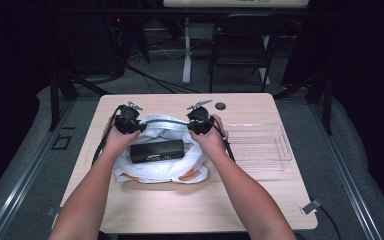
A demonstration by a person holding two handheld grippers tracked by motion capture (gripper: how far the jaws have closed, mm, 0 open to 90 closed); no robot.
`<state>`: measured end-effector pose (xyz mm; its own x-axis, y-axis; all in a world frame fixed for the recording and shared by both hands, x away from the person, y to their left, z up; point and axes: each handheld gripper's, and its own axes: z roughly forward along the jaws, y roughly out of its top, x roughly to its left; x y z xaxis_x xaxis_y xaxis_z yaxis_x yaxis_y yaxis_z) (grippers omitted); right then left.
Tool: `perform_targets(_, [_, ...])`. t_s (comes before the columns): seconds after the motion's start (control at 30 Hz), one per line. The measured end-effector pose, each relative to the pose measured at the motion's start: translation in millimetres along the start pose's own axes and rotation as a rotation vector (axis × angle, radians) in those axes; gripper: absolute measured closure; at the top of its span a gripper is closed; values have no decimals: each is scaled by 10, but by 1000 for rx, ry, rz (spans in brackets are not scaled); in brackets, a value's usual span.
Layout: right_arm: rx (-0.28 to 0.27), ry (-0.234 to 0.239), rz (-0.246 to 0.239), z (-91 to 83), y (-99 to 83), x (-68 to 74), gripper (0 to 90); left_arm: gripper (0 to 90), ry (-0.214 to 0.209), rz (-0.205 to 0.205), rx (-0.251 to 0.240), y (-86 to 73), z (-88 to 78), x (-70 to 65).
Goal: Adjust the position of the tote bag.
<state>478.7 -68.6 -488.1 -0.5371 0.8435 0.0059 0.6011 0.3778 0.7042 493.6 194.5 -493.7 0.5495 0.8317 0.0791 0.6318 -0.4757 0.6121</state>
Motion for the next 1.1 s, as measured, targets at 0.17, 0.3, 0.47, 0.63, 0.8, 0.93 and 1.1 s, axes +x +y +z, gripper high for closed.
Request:
perform_targets(0.17, [14, -3, -7, 25, -4, -1, 825, 696, -17, -7, 14, -11, 38, 14])
perform_targets(0.3, [27, -13, -17, 47, -14, 8, 824, 696, -19, -19, 13, -28, 75, 14])
perform_targets(0.47, [29, -16, -21, 65, -18, 20, 826, 695, -30, -23, 29, -36, 95, 25])
perform_targets(0.63, [34, -22, -11, 84, -26, 12, 824, 638, -31, -16, 19, 24, -18, 3])
perform_targets(0.8, [40, -18, 0, 77, -21, 2, 824, 540, -45, -22, -112, 42, -328, 24])
perform_targets(0.93, [37, -22, -3, 83, -27, 9, 824, 530, -18, -33, -78, -60, -505, 130])
perform_targets(1.1, [38, -19, -3, 74, -30, 5, 824, 530, -23, -37, -48, -273, -569, 240])
